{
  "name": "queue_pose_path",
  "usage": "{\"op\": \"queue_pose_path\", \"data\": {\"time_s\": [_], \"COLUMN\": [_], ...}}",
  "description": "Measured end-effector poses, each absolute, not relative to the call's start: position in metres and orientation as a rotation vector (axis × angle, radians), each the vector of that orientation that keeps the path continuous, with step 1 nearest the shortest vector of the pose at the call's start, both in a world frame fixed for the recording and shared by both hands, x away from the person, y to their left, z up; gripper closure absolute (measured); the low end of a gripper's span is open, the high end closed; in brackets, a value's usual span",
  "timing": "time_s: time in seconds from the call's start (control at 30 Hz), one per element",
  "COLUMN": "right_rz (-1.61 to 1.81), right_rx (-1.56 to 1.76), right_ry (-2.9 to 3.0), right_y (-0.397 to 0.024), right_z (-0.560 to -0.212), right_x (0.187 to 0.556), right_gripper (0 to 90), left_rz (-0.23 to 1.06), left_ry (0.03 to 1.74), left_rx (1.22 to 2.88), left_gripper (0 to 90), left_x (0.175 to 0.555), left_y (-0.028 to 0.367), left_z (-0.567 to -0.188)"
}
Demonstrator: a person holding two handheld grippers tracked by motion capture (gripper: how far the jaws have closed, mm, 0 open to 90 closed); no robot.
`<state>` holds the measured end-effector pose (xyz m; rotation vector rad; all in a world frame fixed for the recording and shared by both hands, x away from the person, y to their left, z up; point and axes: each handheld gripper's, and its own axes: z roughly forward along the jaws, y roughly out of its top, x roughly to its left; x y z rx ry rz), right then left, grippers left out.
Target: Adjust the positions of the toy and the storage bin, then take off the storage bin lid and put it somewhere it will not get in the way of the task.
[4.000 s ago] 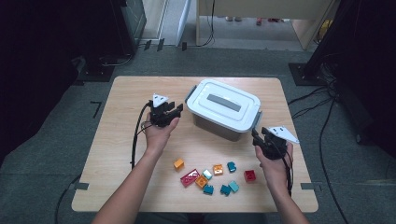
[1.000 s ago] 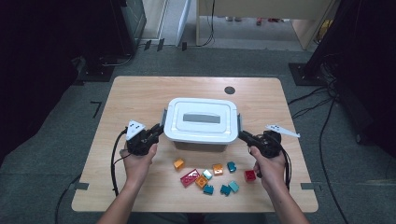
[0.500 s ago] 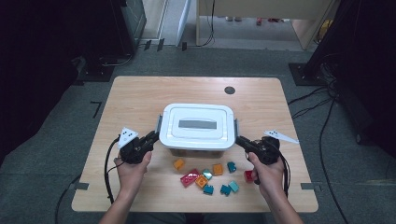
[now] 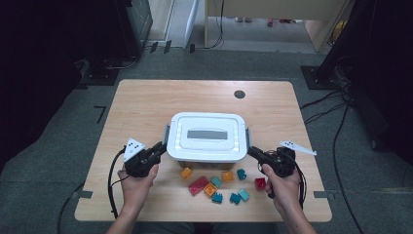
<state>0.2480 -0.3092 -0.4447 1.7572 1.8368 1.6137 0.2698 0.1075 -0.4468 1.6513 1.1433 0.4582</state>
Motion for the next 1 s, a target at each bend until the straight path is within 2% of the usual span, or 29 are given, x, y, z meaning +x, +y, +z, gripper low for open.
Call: {"op": "queue_pose_path", "data": {"time_s": [0.1,0.2,0.27,0.3,0.33,0.37,0.6,0.77,1.0], "right_rz": [1.606,1.631,1.606,1.606,1.575,1.553,1.483,1.454,1.412], "right_rx": [1.728,1.703,1.673,1.673,1.649,1.641,1.509,1.455,1.447], "right_ry": [1.843,1.813,1.792,1.792,1.775,1.776,1.829,1.901,1.941], "right_y": [-0.309,-0.311,-0.313,-0.313,-0.315,-0.316,-0.306,-0.295,-0.287], "right_z": [-0.445,-0.442,-0.439,-0.439,-0.434,-0.432,-0.418,-0.408,-0.399], "right_x": [0.247,0.247,0.246,0.246,0.245,0.245,0.248,0.257,0.271], "right_gripper": [80.7,68.6,62.5,62.5,56.5,54.9,51.0,43.6,37.9], "left_rz": [0.454,0.470,0.499,0.499,0.518,0.521,0.484,0.438,0.416], "left_ry": [1.140,1.134,1.130,1.130,1.127,1.126,1.077,1.045,1.026], "left_rx": [1.643,1.618,1.611,1.611,1.601,1.597,1.613,1.646,1.723], "left_gripper": [76.7,71.2,69.9,68.9,68.2,67.3,57.8,49.1,40.3], "left_x": [0.270,0.266,0.262,0.262,0.257,0.255,0.241,0.236,0.232], "left_y": [0.108,0.111,0.114,0.114,0.118,0.119,0.115,0.106,0.091], "left_z": [-0.447,-0.445,-0.443,-0.443,-0.440,-0.439,-0.437,-0.435,-0.440]}}
